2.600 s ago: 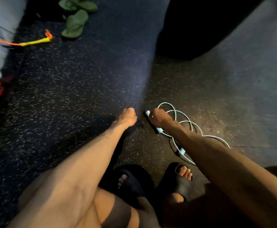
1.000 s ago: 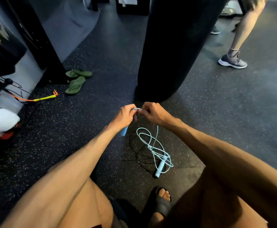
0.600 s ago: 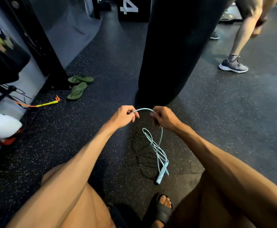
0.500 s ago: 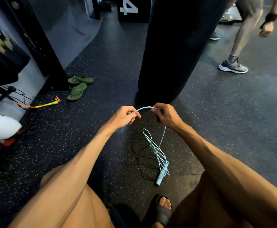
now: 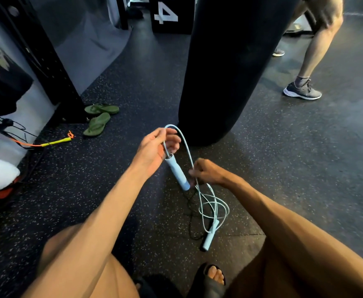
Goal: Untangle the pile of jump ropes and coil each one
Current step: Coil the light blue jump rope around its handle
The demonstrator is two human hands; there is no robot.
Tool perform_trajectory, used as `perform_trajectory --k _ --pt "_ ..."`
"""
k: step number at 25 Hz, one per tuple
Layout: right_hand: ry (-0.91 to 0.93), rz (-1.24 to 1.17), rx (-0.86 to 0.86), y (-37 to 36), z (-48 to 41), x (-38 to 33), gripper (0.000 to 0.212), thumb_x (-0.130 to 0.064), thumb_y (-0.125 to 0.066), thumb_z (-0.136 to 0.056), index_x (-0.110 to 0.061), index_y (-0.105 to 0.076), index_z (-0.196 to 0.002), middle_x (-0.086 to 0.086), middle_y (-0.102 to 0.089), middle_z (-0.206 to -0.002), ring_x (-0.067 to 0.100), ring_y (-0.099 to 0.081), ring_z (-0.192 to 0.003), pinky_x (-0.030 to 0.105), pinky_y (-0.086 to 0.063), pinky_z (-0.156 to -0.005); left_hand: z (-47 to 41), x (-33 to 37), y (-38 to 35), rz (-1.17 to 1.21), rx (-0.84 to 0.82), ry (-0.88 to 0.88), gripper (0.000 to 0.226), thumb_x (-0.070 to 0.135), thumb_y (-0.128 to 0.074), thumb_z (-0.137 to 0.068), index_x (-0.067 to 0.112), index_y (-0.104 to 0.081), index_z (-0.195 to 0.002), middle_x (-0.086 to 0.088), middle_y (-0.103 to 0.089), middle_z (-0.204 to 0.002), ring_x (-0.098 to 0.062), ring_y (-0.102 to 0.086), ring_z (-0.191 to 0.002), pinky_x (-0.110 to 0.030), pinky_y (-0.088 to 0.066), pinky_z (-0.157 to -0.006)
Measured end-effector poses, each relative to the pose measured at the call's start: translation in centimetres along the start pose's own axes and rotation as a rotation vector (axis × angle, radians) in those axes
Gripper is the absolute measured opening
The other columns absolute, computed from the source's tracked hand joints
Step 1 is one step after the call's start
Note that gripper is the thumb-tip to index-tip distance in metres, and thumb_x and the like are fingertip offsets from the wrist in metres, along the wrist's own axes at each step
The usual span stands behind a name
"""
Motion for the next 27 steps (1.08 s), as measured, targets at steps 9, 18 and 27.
perform_trajectory --k 9,18,27 --pt "0.271 0.127 0.035 -0.3 1.5 -5.3 0.013 -0.007 -0.059 -0.093 -0.013 -0.056 -0.082 -0.003 -0.067 -0.066 0.011 -0.060 -0.059 0.021 -0.045 -0.058 -0.2 2.6 3.8 -0.189 0.220 -0.289 0.022 0.012 -0.038 -0.105 -0.003 -0.055 -0.102 -0.030 -0.067 -0.108 -0.037 -0.069 -0.102 -0.042 -0.055 -0.091" --pt "0.557 0.138 0.376 4.0 4.6 -9.7 0.013 -0.008 -0.051 -0.098 -0.010 -0.061 -0.090 -0.011 -0.053 -0.077 0.002 -0.048 -0.069 0.012 -0.035 -0.066 0.0 0.5 4.7 -0.625 0.271 -0.167 0.023 0.009 -0.044 -0.101 -0.005 -0.060 -0.092 -0.021 -0.072 -0.083 -0.026 -0.074 -0.073 -0.031 -0.061 -0.067" --pt "0.434 -0.126 0.605 7.2 4.8 -7.9 0.015 -0.020 -0.060 -0.096 -0.014 -0.057 -0.083 -0.005 -0.055 -0.071 0.005 -0.049 -0.063 0.022 -0.040 -0.059 2.3 -3.3 -0.2 -0.457 -0.204 0.204 0.037 0.016 -0.036 -0.104 -0.002 -0.068 -0.099 0.000 -0.039 -0.051 -0.013 -0.031 -0.047 -0.025 -0.024 -0.051"
Point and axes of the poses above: each hand's wrist, its own z-axis away from the middle knuckle, its own y-axis out of the back of the hand, x = y × z, the point moved 9 cm from there along -z, towards the middle knuckle
